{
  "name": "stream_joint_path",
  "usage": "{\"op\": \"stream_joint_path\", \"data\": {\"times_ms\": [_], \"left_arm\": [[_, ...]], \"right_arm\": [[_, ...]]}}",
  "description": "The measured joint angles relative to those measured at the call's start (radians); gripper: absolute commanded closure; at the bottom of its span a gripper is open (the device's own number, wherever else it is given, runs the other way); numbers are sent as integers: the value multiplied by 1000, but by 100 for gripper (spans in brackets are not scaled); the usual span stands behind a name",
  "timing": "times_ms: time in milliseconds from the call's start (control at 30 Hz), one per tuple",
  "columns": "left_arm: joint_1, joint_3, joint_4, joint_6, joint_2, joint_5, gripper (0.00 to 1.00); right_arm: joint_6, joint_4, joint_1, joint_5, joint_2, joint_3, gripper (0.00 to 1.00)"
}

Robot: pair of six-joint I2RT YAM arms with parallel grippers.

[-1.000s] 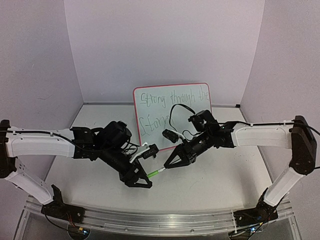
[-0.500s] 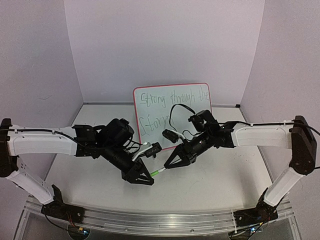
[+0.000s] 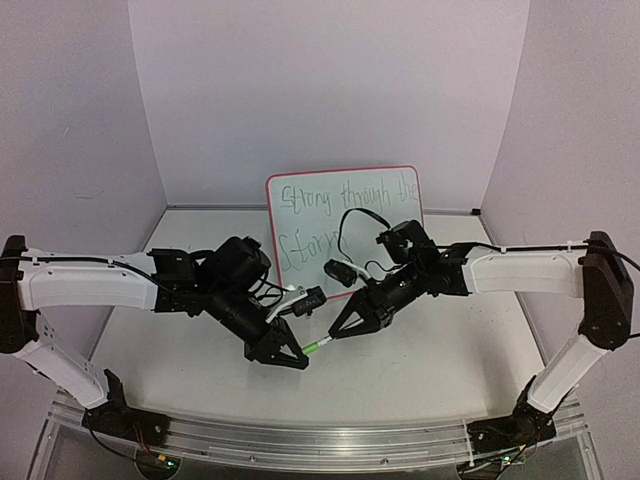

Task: Write a sentence on the whiteboard
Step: Insert the pen cap into the whiteboard marker.

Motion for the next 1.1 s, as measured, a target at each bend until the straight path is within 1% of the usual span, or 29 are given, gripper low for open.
{"op": "stream_joint_path", "data": {"times_ms": [267, 767, 933, 967, 1033, 1100], "left_arm": [[0, 7, 7, -5, 7, 33, 100], [-3, 48, -47, -8, 60, 130, 100], [-4, 57, -54, -8, 65, 140, 100], [-4, 62, -62, -7, 68, 141, 97], [-5, 72, -82, -5, 74, 138, 85], [-5, 74, -89, -6, 74, 116, 66]], "right_arm": [[-16, 0, 18, -9, 0, 0, 100], [-47, -27, 45, -19, 0, 0, 100], [-52, -34, 47, -26, 0, 3, 100], [-52, -35, 48, -25, 0, 4, 100], [-53, -38, 48, -18, 0, 4, 100], [-54, -37, 48, 1, -3, 4, 100]]}}
